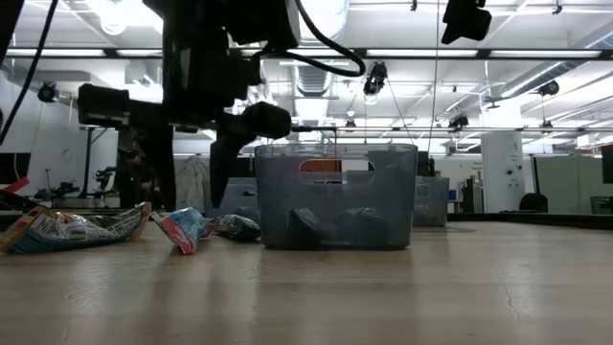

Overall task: Pick and place Granola Bars by type
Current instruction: Put the red granola bar into the left black bin

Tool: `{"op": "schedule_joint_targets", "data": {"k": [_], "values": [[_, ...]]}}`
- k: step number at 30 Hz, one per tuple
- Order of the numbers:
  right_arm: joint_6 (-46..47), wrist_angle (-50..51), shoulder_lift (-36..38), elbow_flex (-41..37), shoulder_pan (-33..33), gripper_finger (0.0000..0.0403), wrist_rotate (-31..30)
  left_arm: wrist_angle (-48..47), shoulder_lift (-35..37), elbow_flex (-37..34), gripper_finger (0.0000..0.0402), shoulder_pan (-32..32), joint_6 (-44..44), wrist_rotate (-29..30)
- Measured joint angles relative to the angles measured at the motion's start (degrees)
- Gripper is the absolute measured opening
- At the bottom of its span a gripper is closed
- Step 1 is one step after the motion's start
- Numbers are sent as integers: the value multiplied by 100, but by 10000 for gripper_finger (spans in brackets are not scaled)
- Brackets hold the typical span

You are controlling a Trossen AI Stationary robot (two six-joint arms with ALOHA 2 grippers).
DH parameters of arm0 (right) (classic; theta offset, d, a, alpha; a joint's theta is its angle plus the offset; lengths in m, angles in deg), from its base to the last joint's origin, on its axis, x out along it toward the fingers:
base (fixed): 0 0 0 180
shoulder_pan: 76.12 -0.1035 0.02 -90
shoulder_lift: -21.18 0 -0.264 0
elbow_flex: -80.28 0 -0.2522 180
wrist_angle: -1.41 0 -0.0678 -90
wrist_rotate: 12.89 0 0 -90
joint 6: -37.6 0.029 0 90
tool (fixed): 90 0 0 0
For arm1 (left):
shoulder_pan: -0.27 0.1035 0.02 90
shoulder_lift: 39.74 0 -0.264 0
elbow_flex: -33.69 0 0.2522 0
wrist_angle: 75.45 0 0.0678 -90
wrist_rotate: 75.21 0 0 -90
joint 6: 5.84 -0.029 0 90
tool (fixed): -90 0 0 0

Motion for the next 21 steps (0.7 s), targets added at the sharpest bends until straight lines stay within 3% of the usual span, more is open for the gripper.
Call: {"op": "schedule_joint_targets", "data": {"k": [21], "values": [[125, 4, 0, 0, 0, 178, 1, 477, -123, -393, 167, -7, -274, 15]]}}
